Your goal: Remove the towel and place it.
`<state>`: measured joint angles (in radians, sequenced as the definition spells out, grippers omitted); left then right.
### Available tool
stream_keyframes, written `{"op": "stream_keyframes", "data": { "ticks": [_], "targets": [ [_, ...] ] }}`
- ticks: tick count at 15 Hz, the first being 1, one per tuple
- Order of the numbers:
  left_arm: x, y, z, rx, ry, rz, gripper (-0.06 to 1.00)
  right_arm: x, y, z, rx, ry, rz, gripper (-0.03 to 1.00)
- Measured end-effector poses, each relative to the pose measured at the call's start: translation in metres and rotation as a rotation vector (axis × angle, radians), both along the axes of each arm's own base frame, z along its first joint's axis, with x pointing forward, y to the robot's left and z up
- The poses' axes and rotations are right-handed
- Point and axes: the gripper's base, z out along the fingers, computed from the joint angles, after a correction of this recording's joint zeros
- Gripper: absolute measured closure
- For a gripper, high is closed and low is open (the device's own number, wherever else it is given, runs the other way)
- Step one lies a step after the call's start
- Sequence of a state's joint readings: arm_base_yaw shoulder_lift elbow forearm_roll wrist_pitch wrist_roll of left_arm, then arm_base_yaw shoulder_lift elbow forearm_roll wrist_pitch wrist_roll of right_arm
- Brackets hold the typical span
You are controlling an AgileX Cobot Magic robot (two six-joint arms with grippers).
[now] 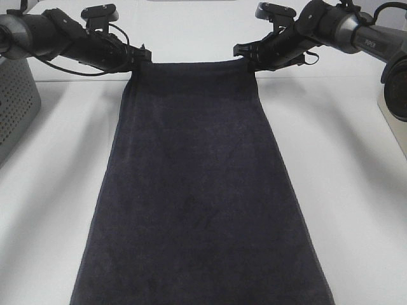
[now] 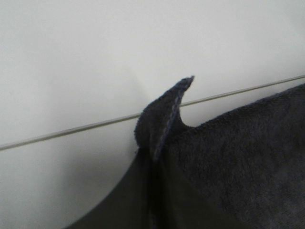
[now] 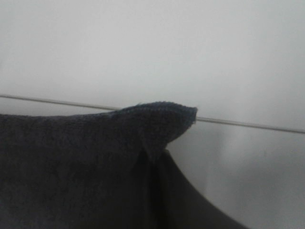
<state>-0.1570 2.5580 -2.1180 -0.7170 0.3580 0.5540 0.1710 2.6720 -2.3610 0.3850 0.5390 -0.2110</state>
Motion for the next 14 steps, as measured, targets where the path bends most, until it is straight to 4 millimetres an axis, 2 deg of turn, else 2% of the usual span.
{"op": "stream_keyframes", "data": {
  "ticks": [3, 7, 9, 12, 14],
  "targets": [
    [0.004, 0.002, -0.001, -0.006, -0.042, 0.029, 0.93, 0.003, -0.002, 0.000, 0.005, -0.027, -0.018, 0.96],
    [0.005, -0.002, -0.021, 0.024, -0.050, 0.022, 0.91, 0.003, -0.002, -0.020, 0.002, -0.007, -0.027, 0.96],
    [0.005, -0.006, -0.033, 0.030, -0.055, 0.039, 0.86, 0.004, -0.002, -0.025, 0.002, -0.008, -0.031, 0.96],
    [0.007, -0.004, -0.036, 0.037, -0.069, 0.058, 0.71, 0.005, -0.002, -0.024, 0.010, -0.019, -0.038, 0.93],
    [0.008, -0.002, -0.034, 0.039, -0.090, 0.078, 0.57, 0.005, -0.002, -0.024, 0.015, -0.019, -0.040, 0.80]
  ]
}}
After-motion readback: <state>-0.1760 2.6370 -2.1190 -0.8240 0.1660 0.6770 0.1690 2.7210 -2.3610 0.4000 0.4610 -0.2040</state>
